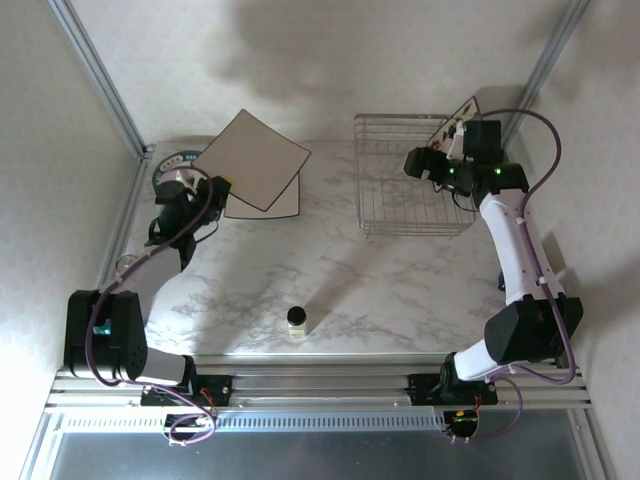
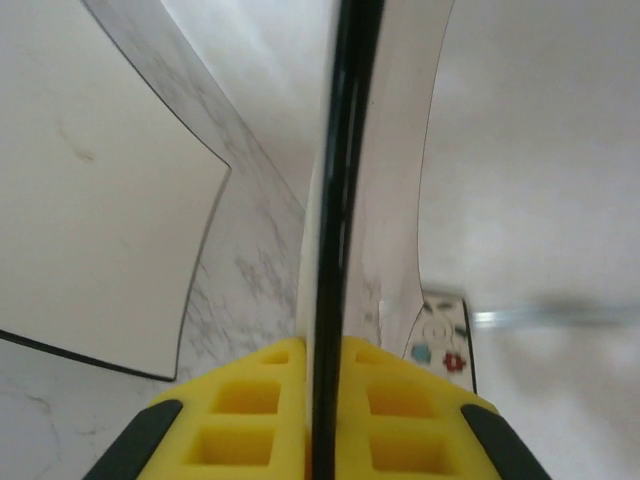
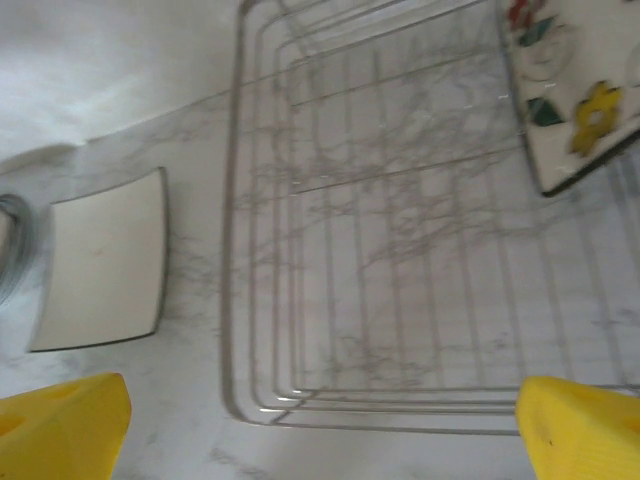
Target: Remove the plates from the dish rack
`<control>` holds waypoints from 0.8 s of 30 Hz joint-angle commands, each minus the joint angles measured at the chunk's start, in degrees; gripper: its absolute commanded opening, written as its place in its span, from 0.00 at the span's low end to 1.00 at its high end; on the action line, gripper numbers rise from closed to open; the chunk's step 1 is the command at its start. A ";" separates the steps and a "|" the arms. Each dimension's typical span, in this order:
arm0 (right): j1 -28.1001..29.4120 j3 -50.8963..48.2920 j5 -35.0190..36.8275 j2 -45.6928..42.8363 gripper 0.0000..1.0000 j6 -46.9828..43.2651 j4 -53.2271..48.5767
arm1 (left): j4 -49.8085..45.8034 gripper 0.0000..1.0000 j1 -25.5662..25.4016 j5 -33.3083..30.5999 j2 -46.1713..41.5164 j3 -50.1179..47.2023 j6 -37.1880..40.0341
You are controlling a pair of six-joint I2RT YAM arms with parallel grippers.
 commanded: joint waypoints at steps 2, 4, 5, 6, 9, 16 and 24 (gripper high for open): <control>-0.40 3.95 6.91 1.91 0.99 -3.82 -7.68 | 18.13 0.00 -1.39 -12.57 -4.15 -3.13 -6.68; -0.45 5.16 7.05 2.48 0.99 -4.22 -8.26 | 20.38 0.00 -2.58 -16.92 -4.00 -4.84 -8.36; -0.43 5.56 7.24 2.79 0.99 -4.31 -8.37 | 21.63 0.00 -3.35 -18.88 -3.82 -5.57 -9.29; -0.44 6.05 7.39 3.12 0.99 -4.39 -8.55 | 22.87 0.00 -4.33 -21.28 -3.55 -6.24 -10.18; -0.40 6.48 7.46 3.90 0.99 -4.49 -8.63 | 24.03 0.00 -7.77 -29.02 -2.98 -7.07 -12.22; -0.49 6.03 7.62 5.11 0.99 -5.11 -8.31 | 22.93 0.00 -14.14 -42.10 1.24 -5.13 -17.28; -2.06 24.15 15.20 15.29 0.99 -10.04 -18.31 | 23.32 0.00 -18.01 -47.51 9.34 -2.68 -22.43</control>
